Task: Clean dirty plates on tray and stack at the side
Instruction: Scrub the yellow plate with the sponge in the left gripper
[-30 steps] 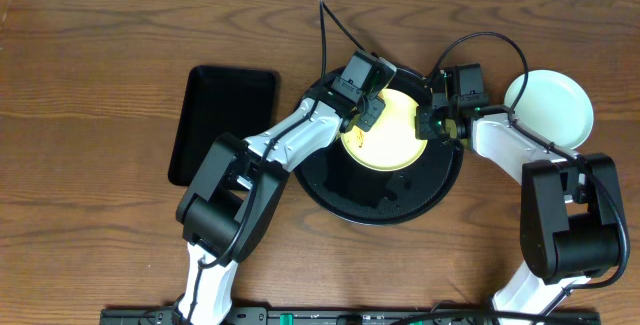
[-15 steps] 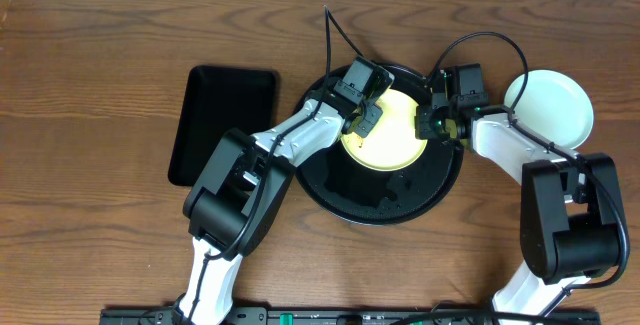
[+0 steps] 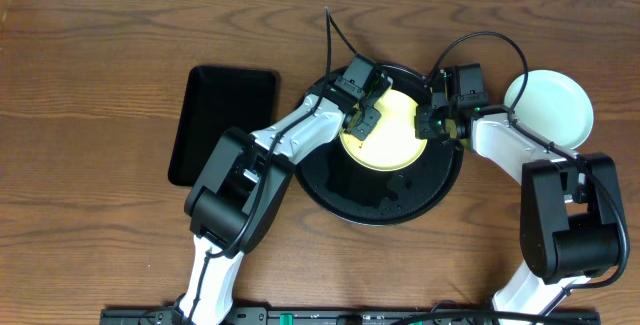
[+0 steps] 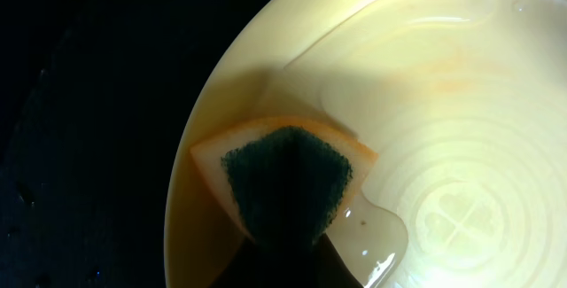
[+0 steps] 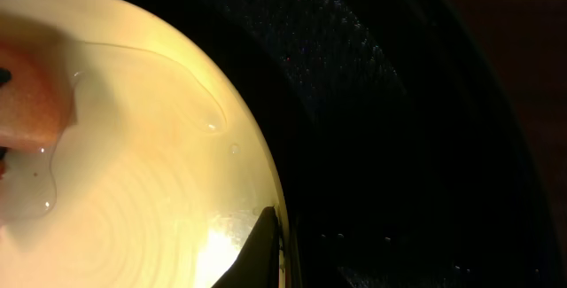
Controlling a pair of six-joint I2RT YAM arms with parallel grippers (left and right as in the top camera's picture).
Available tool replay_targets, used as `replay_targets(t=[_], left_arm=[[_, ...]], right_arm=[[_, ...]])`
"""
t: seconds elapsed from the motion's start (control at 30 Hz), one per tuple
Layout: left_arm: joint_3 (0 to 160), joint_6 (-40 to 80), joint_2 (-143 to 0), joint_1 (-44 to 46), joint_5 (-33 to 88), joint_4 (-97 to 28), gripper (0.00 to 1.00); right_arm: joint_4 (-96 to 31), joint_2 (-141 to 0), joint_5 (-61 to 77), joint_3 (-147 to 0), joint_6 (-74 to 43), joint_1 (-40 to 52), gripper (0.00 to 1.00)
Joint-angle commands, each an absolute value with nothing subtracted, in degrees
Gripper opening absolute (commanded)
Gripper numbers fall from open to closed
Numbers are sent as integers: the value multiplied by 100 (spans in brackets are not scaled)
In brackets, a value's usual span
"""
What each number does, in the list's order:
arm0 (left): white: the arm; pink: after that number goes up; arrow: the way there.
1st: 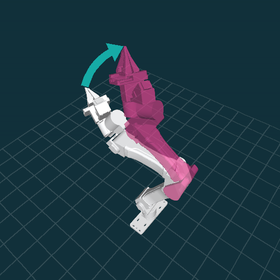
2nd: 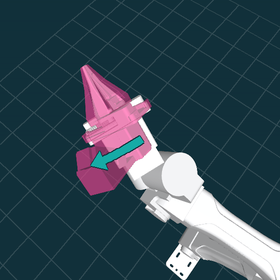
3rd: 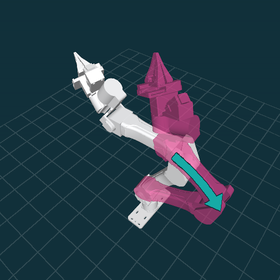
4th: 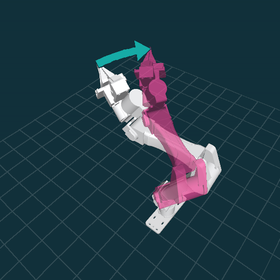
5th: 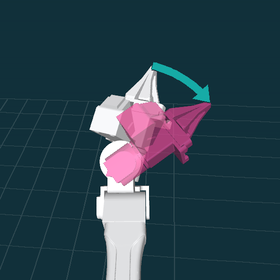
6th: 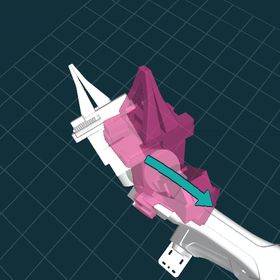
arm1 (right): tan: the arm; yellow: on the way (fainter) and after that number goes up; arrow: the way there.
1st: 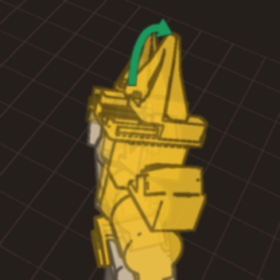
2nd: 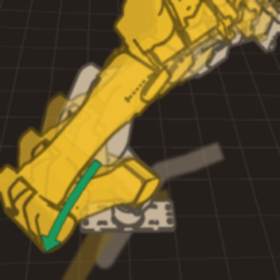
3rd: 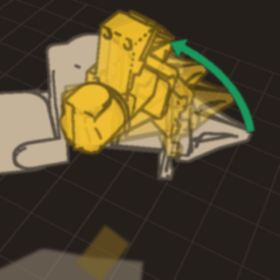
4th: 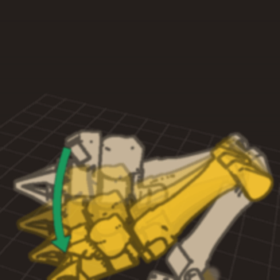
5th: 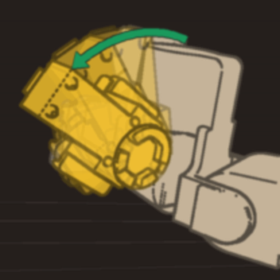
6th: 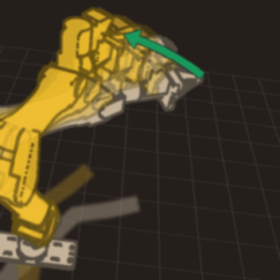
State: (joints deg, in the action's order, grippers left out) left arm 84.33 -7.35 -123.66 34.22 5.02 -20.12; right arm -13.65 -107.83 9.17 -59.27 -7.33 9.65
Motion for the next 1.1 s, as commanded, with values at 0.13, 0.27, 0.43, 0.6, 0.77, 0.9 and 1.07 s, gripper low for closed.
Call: replay_targets(t=[0.13,0.27,0.43,0.6,0.77,0.9,1.07], left_arm=[[8066,-589,-13161,3444,709,-2832,8],[8036,-421,-13161,3444,714,-2950,8],[7769,-220,-13161,3444,810,-2794,8],[7463,163,-13161,3444,1057,-2421,8],[7203,336,-13161,3444,1127,-2272,8],[7172,384,-13161,3444,1140,-2416,8],[7172,591,-13161,3448,1142,-2591,8]], right_arm=[[-1452,-10991,801,-5839,-722,1022,1],[-1455,-10991,801,-5839,-722,1020,1],[-1452,-10991,801,-5839,-722,1022,1],[-1455,-10991,801,-5839,-722,1020,1],[-1455,-10991,801,-5839,-722,1020,1],[-1455,-10991,801,-5839,-722,1020,1],[-1455,-10991,801,-5839,-722,1020,1]])
